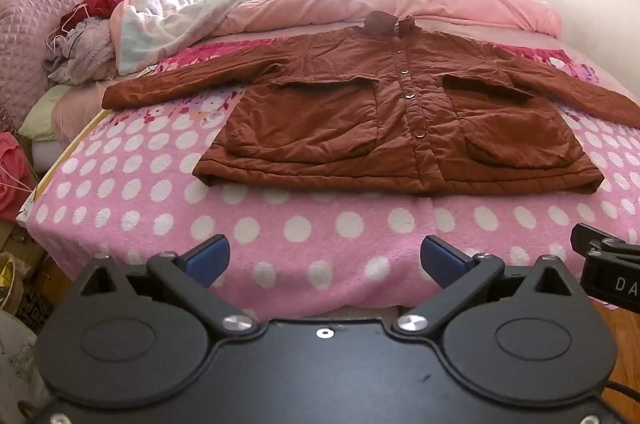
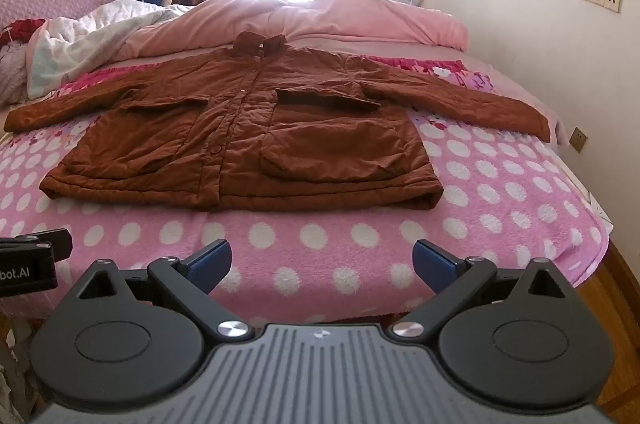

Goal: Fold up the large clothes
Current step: 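Move both grippers toward the brown jacket's sleeves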

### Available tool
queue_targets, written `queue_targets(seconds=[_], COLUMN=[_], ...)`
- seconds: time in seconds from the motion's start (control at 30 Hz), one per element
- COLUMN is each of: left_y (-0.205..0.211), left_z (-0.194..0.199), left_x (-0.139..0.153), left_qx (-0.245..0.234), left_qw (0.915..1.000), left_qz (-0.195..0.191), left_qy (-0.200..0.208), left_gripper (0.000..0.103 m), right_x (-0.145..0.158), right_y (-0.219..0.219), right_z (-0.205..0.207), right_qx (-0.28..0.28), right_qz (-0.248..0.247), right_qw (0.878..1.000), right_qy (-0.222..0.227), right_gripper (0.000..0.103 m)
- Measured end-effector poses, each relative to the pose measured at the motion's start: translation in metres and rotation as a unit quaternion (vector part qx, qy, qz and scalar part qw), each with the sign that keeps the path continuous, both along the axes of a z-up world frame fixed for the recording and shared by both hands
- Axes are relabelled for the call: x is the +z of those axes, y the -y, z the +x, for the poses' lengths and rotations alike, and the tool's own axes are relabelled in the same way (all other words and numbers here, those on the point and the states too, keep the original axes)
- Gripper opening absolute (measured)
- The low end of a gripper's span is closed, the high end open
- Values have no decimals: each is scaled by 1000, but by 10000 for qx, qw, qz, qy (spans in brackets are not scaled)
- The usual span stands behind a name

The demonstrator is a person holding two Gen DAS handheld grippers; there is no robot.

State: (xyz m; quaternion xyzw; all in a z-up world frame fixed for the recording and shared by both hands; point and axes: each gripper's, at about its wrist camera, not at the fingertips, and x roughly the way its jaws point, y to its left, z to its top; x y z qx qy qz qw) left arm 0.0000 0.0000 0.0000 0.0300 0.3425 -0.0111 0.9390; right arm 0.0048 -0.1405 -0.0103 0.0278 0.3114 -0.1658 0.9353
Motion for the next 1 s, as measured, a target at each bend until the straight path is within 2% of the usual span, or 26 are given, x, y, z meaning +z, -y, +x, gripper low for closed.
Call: queue_targets(seconds=[0.43,0.57,0.8,1.0], left_y=[-4,-21,-92,-178], left_z=[5,40,100,181], left_x=[-5,-9,20,38], left_qx=[-7,150,880,1374], left_qw=[10000,9998,9947,9855], left_qz=[-2,-90,-27,-542], left_qy=[-93,-137,523,834], left_gripper=[103,103,103,103], right_x=[-6,-4,20,41], right_y=[4,11,38,65], right_z=[14,29,74,135], right_qx=[15,62,-206,-435], right_qz=[73,132,-5,-2], right_qw=[9999,9998,9992,9971], right_qy=[-100,-113,341,631], right_gripper=[103,103,103,103])
